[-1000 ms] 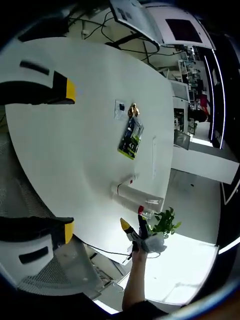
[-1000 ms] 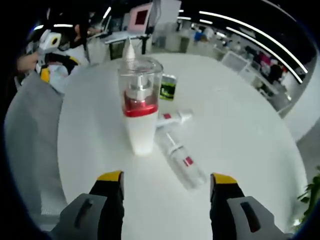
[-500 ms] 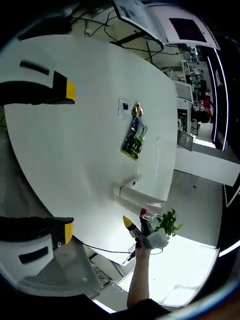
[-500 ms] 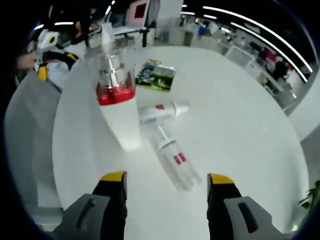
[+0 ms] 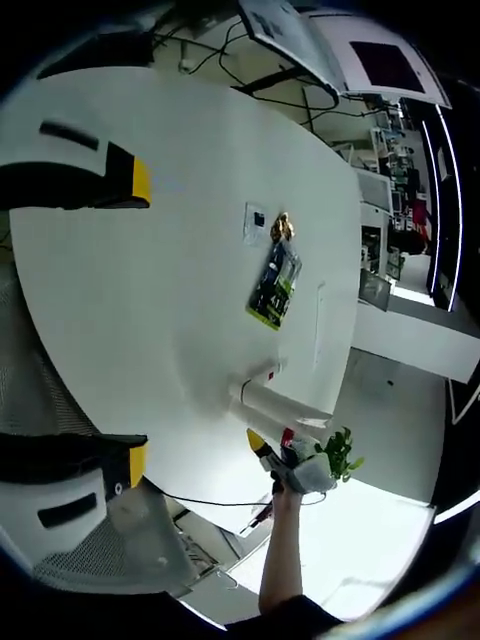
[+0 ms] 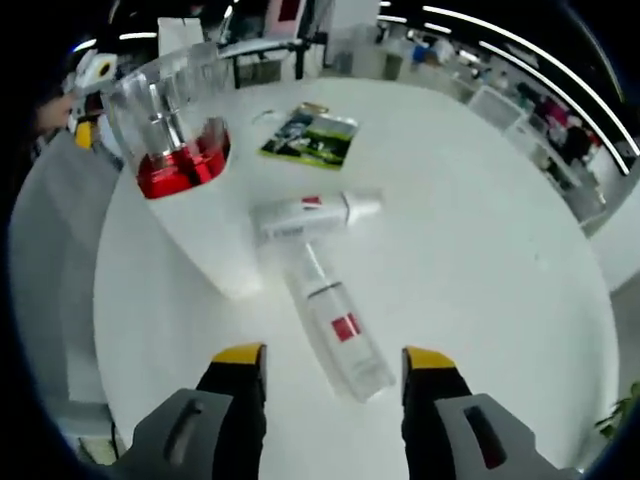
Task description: Arrange the skincare products in the storage area until every visible bottle or jar stands upright without overlapping.
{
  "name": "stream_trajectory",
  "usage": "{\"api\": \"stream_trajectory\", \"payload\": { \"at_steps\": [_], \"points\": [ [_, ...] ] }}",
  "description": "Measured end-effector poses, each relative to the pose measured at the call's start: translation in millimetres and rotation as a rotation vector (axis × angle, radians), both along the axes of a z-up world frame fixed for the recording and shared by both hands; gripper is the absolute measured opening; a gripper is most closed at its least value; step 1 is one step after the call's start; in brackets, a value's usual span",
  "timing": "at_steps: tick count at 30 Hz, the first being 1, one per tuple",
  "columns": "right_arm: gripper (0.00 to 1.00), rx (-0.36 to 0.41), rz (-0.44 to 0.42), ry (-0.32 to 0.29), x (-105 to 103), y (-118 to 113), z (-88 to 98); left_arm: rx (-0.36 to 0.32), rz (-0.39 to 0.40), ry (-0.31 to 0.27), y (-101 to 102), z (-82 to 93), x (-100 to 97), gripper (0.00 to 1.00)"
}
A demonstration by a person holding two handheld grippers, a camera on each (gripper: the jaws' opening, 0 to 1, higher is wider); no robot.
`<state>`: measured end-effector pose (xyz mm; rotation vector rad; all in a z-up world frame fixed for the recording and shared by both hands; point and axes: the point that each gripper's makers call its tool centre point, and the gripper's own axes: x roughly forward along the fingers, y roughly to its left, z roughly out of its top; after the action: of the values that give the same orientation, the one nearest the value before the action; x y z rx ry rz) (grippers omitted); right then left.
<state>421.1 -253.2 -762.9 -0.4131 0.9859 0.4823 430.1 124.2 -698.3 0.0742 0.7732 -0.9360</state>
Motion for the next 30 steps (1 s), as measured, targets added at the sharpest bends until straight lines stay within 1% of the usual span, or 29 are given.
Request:
{"api": "stream_trajectory", "payload": {
  "at_steps": [6,10,12,17,19,20,21,22,24,25,26,30],
  "points": [
    [0.42,0.000,0.008,0.017,6,-1,-6.0,-0.003,0.008,0.001,-1,0.1,1.8,0.88],
    [0.41,-0.005,0.015,0.031,8,0,-10.6,0.002,0.016,0.004,2,-0.9,2.6,0.88],
    [0.38,-0.007,0.024,0.041,8,1,-13.1,0.004,0.020,0.005,4,-1.5,2.7,0.88],
    [0.29,-0.009,0.034,0.056,10,3,-15.2,0.001,0.025,0.007,4,-0.7,3.2,0.88],
    [0.25,-0.031,0.053,0.062,9,2,-16.6,0.001,0.022,0.006,3,-0.5,2.7,0.88],
    [0.20,-0.050,0.056,0.056,11,-1,-17.7,0.000,0.020,0.007,2,-0.4,2.3,0.88],
    [0.18,-0.068,0.065,0.053,12,-3,-17.4,-0.001,0.019,0.008,2,-0.5,1.8,0.88],
    [0.16,-0.066,0.069,0.068,9,-3,-17.6,-0.001,0.018,0.008,1,-0.6,1.6,0.88],
    [0.13,-0.045,0.063,0.071,7,-1,-16.5,0.000,0.017,0.009,1,-1.1,1.0,0.88],
    [0.13,-0.025,0.027,0.053,9,-1,-14.0,-0.001,0.014,0.010,0,-0.9,0.4,0.88],
    [0.13,-0.031,0.039,0.063,7,-2,-13.5,-0.002,0.012,0.009,0,-0.7,0.1,0.88],
    [0.12,-0.029,0.007,0.067,1,-5,-13.2,-0.004,0.011,0.006,-1,1.1,-0.2,0.88]
  ]
}}
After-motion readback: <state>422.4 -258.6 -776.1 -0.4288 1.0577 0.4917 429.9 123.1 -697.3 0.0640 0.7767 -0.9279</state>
